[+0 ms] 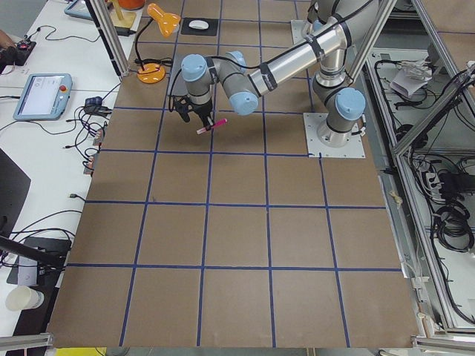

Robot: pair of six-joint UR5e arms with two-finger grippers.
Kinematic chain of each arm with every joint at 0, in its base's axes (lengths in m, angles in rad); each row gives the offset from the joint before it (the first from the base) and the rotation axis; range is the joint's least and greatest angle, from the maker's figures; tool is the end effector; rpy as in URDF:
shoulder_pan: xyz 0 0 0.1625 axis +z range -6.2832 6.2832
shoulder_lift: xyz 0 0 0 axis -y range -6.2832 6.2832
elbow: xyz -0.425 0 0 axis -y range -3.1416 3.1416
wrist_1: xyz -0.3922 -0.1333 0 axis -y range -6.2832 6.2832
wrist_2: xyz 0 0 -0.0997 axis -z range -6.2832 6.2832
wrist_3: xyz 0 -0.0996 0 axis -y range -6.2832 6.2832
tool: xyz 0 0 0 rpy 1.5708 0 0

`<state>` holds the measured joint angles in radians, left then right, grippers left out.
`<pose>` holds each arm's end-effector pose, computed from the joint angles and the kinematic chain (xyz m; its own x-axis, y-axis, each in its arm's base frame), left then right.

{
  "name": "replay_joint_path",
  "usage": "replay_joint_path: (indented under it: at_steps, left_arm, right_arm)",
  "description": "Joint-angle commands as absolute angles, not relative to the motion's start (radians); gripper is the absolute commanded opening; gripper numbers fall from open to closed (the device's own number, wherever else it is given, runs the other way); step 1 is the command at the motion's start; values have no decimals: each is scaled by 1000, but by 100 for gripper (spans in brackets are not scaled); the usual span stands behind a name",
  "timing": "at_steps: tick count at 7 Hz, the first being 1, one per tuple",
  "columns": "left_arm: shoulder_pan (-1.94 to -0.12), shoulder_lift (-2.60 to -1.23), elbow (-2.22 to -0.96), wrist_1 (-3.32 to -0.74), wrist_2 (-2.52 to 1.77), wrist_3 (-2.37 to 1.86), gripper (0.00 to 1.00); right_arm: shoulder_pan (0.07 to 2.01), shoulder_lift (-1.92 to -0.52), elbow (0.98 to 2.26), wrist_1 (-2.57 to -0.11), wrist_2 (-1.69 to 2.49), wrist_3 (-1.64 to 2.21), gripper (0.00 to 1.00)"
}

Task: Place pen and mouse around notebook

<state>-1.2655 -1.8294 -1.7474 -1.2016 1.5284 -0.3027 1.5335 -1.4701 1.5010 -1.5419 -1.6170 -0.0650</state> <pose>0.0363 -0.5728 0.3021 -0.8194 -0.5729 0.0207 -0.5701 0.8181 0.0756 0.1089 -0.5327 0.4680 -0.9987 -0.0304 0.0421 -0.0277 0.9977 0.0626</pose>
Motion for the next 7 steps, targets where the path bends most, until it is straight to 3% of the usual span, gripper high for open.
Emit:
replay_joint_path:
  at_steps: [1, 7]
  left_arm:
    - [-1453, -1831, -1750, -1198, 1517, -652, 0]
    - [-1719, -1879, -1773, -1117, 1517, -1257, 0]
  right_arm:
    - [1529, -1474, 1515, -1543, -1640, -66, 100]
    - [1528, -1453, 1503, -1545, -1621, -52, 100]
